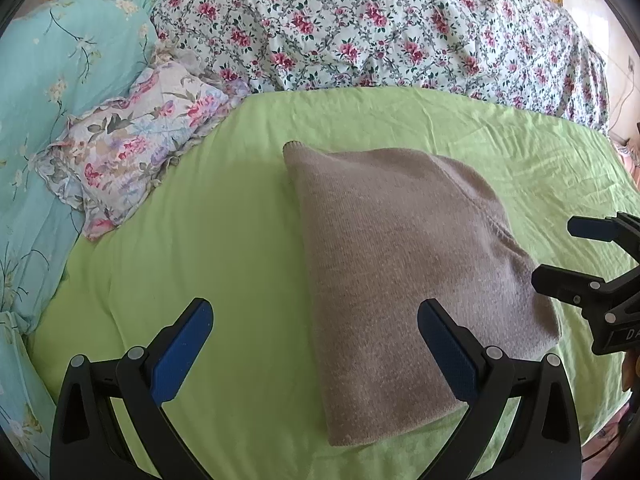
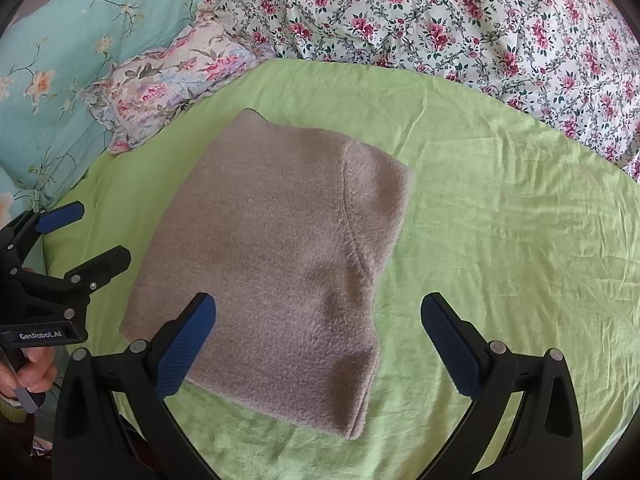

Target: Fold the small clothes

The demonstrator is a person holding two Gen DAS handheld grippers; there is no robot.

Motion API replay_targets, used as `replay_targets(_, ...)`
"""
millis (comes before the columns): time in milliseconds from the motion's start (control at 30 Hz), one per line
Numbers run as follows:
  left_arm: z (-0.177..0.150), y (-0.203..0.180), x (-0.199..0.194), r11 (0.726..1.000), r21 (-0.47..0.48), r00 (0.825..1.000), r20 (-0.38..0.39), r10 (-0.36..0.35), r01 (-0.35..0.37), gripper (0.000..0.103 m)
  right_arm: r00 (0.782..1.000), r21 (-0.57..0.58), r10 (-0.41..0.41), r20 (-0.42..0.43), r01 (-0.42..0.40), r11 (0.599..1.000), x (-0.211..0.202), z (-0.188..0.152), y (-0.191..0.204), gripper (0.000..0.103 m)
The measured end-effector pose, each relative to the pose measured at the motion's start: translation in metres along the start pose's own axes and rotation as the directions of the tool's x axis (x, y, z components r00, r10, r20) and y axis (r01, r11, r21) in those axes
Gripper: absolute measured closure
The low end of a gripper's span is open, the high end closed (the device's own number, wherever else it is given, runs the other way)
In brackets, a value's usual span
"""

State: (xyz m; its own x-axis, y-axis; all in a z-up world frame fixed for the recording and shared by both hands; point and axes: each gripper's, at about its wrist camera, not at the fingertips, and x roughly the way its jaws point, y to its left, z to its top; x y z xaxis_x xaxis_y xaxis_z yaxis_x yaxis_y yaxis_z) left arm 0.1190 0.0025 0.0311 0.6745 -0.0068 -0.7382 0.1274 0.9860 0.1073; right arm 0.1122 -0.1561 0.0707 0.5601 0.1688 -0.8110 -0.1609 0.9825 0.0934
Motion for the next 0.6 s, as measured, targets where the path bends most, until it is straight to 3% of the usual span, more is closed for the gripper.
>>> replay_targets(600, 0.0020, 0.0041, -0.0001, 1.000, -0.011, 1.000, 0.001, 0.008, -0.008, 0.001, 1.000, 0.006, -0.007, -0.008, 0.007, 1.000, 0.0030, 0.0004, -0.0037, 0.001)
